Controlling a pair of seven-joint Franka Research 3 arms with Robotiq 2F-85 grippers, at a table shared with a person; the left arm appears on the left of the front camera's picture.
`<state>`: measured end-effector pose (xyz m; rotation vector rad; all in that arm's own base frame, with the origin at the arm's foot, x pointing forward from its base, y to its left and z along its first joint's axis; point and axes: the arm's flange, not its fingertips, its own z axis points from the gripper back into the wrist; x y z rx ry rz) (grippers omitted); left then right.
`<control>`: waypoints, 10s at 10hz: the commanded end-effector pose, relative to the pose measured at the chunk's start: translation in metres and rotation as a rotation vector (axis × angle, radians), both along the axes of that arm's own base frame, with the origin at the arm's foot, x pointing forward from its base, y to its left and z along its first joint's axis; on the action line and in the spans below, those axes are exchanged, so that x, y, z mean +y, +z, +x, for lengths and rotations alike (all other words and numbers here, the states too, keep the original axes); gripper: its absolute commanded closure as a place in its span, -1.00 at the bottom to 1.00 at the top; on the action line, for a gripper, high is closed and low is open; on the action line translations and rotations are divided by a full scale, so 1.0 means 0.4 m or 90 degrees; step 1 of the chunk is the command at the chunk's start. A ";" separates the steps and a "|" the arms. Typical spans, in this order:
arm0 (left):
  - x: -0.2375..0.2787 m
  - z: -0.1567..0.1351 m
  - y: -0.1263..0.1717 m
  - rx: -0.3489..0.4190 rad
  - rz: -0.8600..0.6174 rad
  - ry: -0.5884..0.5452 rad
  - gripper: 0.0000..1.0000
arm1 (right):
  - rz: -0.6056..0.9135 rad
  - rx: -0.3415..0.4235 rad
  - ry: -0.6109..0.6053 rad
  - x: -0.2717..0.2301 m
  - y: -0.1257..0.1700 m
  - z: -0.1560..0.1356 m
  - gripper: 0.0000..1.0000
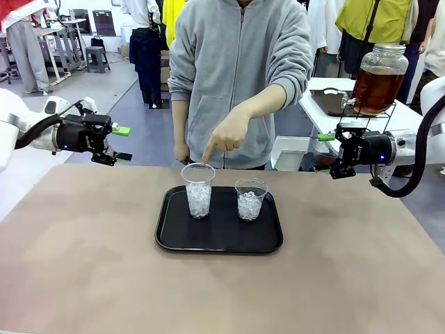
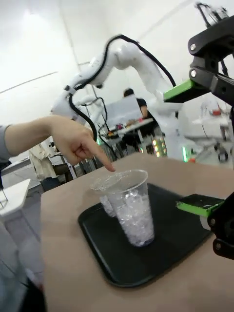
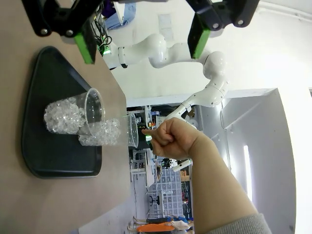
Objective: Pour the drink into the iced cup.
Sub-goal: Pick up the iced cup indicated by the human and present it to them, then open the gripper to release the iced cup you were holding.
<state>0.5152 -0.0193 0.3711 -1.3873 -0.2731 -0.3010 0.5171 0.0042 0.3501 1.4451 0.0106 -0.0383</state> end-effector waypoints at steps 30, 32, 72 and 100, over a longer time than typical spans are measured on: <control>-0.169 0.022 -0.266 -0.731 0.070 -0.068 -1.00 | -0.003 -0.001 -0.004 -0.001 0.001 0.001 -1.00; -0.194 0.021 -0.282 -0.748 0.059 -0.070 -1.00 | -0.003 -0.001 -0.004 -0.001 0.001 0.001 -1.00; -0.483 -0.016 -0.390 -0.737 -0.025 -0.087 -0.20 | -0.003 -0.001 -0.004 -0.001 0.001 0.001 -1.00; -0.523 0.118 -0.083 -0.719 0.003 -0.033 -0.20 | -0.003 -0.001 -0.004 -0.001 0.001 0.001 -1.00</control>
